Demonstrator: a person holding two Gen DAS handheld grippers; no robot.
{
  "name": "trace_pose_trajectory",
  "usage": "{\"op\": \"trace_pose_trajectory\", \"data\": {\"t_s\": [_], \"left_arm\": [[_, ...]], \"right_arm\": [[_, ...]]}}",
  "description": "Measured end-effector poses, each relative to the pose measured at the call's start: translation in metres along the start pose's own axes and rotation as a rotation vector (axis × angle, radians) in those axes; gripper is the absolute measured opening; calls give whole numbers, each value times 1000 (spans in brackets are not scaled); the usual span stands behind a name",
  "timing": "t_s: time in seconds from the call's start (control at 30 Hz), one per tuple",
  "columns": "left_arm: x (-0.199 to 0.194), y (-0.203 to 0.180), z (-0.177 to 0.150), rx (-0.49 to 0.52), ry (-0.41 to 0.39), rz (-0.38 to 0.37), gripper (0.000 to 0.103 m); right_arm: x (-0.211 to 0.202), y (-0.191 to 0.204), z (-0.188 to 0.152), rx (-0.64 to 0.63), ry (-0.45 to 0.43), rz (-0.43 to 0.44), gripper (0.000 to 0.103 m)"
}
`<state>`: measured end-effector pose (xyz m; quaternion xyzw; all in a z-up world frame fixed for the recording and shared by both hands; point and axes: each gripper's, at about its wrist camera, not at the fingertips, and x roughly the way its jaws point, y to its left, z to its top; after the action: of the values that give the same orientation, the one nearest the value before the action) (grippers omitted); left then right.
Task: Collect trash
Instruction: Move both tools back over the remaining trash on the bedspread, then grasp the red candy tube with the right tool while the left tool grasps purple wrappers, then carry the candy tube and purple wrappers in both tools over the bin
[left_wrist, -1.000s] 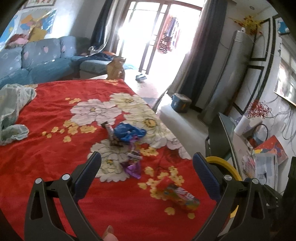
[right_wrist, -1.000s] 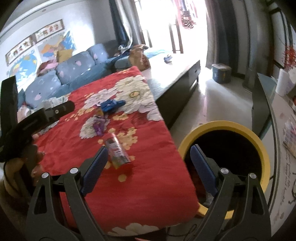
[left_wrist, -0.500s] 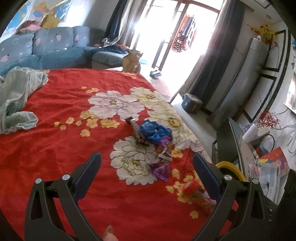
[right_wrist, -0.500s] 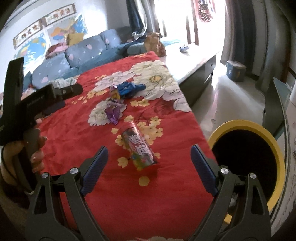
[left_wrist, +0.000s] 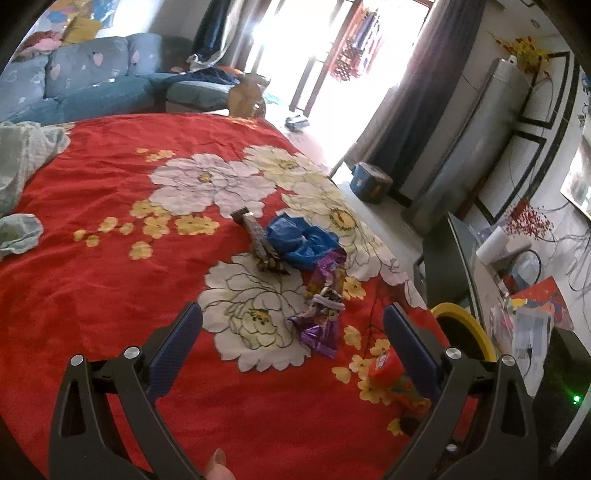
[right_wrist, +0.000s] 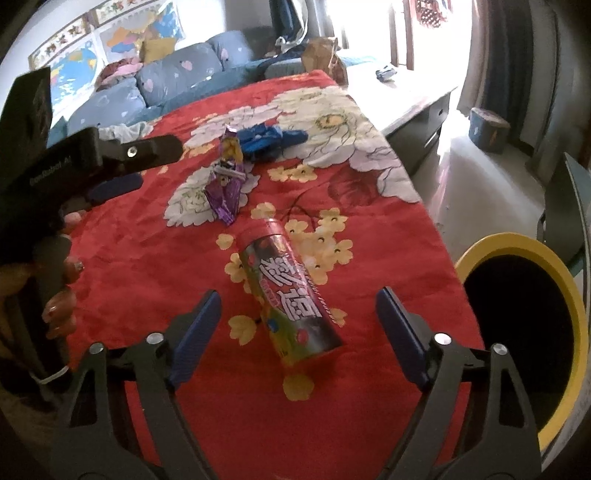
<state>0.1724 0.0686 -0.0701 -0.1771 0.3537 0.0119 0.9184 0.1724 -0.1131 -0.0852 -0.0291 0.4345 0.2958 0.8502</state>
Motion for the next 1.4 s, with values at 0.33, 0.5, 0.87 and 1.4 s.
{"op": "trace_pose_trajectory", "data": {"t_s": [0.33, 0.5, 0.87, 1.4], "left_arm": [[34, -6, 2, 2, 70, -28, 75], [51, -8, -1, -1, 107, -36, 65], [57, -7, -12, 6, 127, -47, 36], [25, -44, -20, 81, 78, -104, 34]], "right_arm": [[9, 4, -4, -18, 15, 27, 36], [6, 4, -8, -17, 13, 42, 30], [-5, -6, -15, 56, 4, 84, 27], [-40, -42, -8, 145, -86, 48, 27]]}}
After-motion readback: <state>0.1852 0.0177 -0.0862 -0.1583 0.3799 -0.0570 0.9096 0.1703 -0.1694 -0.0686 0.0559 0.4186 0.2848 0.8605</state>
